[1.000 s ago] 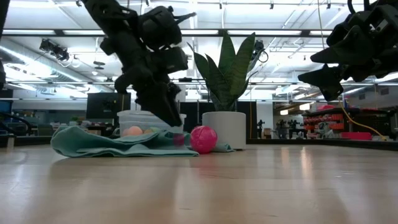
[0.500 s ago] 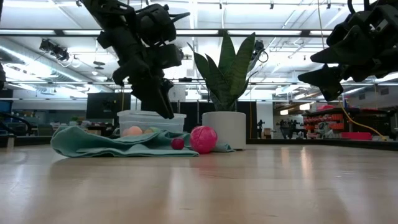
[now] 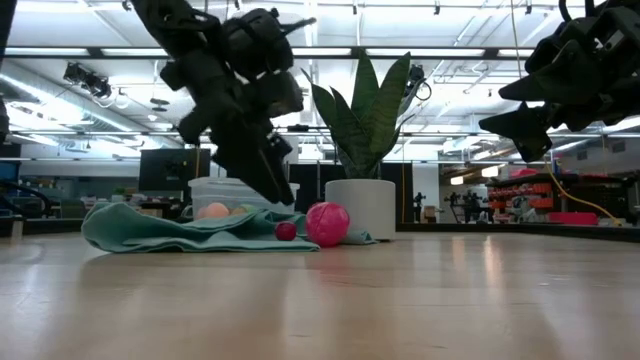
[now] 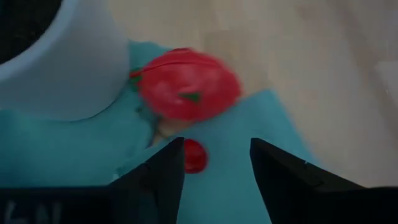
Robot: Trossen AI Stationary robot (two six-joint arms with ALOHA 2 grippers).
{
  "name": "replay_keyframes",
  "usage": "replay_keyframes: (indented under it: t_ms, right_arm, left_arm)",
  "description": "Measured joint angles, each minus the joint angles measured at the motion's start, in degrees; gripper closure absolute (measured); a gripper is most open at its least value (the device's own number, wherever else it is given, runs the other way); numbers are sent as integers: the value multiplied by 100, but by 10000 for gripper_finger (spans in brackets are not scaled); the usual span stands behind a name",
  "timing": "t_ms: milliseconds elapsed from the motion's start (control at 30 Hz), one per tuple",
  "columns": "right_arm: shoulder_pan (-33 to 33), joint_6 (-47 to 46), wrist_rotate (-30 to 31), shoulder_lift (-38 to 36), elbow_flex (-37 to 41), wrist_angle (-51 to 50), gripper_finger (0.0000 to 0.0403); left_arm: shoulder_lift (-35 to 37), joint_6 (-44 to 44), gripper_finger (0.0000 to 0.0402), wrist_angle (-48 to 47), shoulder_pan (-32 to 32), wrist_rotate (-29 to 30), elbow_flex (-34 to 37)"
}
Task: Pick and placing Produce into tupperware
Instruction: Put the cherry into the transparent bin
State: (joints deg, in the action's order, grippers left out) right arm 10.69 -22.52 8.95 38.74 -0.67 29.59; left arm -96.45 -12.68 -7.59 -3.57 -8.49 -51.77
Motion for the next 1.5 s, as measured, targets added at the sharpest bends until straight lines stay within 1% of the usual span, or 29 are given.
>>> replay_keyframes:
  t_ms: [133,200,933,1500]
  right_arm:
    - [-1,0,0,2,0,4,157]
    - [-1,0,0,1,0,6,157]
    - [-1,0,0,0,0,-1,157]
    - [0,0,0,0,0,1,157]
  left_arm:
    - [-126,-51,208,69,-13,370,0]
    - [-181,-108,210,60,-11,461,0]
    - [-501,0,212,393,-2,480,-4]
    - [-528,49,217,383,9,476,2]
